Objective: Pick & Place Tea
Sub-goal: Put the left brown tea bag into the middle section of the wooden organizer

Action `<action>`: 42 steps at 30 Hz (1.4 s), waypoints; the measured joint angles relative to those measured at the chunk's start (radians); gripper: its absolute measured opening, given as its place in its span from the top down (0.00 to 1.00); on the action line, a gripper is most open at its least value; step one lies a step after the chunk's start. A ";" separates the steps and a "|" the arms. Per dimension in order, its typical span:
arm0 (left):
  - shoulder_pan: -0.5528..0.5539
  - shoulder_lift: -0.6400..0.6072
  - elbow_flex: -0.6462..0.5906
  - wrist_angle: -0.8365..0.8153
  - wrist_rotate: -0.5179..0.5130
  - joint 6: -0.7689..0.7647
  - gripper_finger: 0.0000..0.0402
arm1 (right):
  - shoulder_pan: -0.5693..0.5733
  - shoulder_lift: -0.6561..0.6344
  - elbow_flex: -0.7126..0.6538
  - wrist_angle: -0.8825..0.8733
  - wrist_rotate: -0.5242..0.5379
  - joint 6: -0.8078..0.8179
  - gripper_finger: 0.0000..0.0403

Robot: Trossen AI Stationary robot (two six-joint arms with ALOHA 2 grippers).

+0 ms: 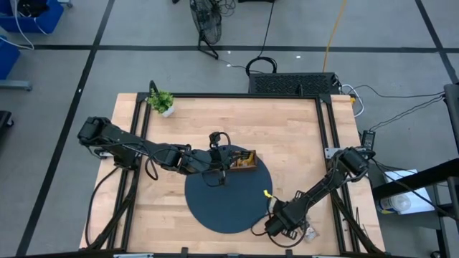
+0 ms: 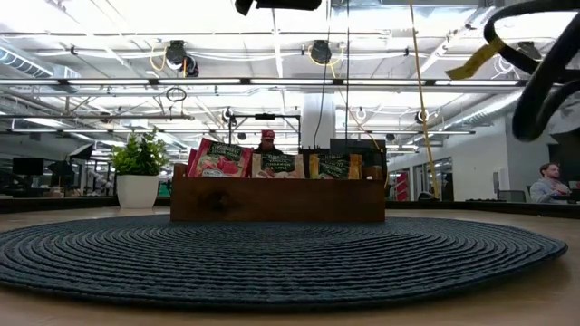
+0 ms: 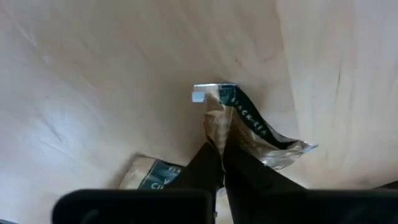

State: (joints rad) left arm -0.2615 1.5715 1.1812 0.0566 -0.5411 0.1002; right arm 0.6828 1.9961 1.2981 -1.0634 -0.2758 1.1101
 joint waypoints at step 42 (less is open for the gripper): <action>0.092 0.089 0.000 0.083 0.875 -0.202 0.91 | -0.392 -0.458 -0.744 2.149 -0.099 -1.090 1.00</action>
State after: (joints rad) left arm -0.1692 1.6601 1.1812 0.1400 0.3336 -0.1014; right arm 0.2907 1.5384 0.5543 1.0856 -0.3745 0.0199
